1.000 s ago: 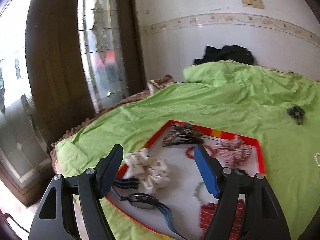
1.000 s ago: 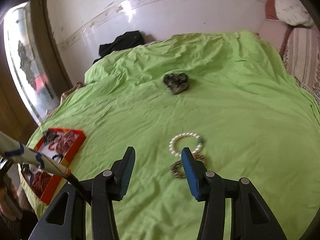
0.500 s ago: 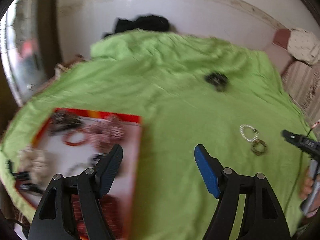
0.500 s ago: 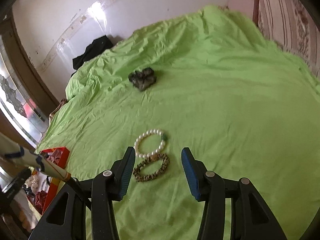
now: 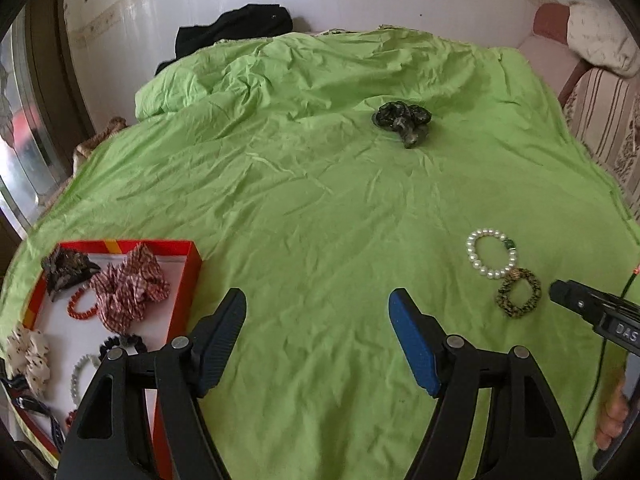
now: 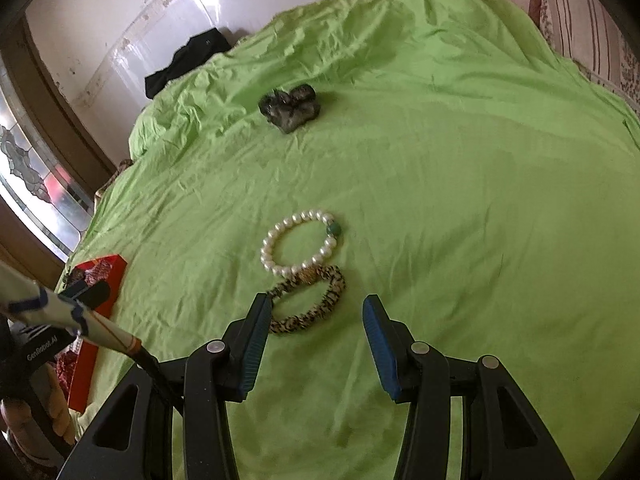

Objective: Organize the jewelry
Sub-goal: 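Grasp pearl bracelet with left tool while right tool grasps leopard-print bracelet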

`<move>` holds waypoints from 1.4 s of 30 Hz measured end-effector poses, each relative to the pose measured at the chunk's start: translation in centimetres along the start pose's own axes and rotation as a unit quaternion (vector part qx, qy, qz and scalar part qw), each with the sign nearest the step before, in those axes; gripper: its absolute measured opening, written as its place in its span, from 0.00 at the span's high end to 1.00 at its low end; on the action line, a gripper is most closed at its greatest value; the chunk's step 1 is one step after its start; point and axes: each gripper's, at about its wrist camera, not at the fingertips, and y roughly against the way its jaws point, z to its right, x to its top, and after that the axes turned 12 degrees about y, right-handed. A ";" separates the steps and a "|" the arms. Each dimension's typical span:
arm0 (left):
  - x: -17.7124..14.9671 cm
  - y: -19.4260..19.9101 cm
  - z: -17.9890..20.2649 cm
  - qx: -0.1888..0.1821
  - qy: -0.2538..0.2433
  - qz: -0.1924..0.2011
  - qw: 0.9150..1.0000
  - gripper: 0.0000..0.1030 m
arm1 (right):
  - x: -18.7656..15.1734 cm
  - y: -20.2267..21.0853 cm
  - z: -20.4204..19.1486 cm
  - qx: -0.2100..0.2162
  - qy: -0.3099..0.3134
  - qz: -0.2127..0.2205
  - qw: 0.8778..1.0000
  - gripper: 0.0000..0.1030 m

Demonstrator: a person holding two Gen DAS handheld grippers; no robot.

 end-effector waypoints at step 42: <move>4.0 -11.9 11.2 -0.172 -0.024 -0.157 0.972 0.63 | -0.8 -3.2 0.0 0.015 0.014 -0.025 0.999 0.63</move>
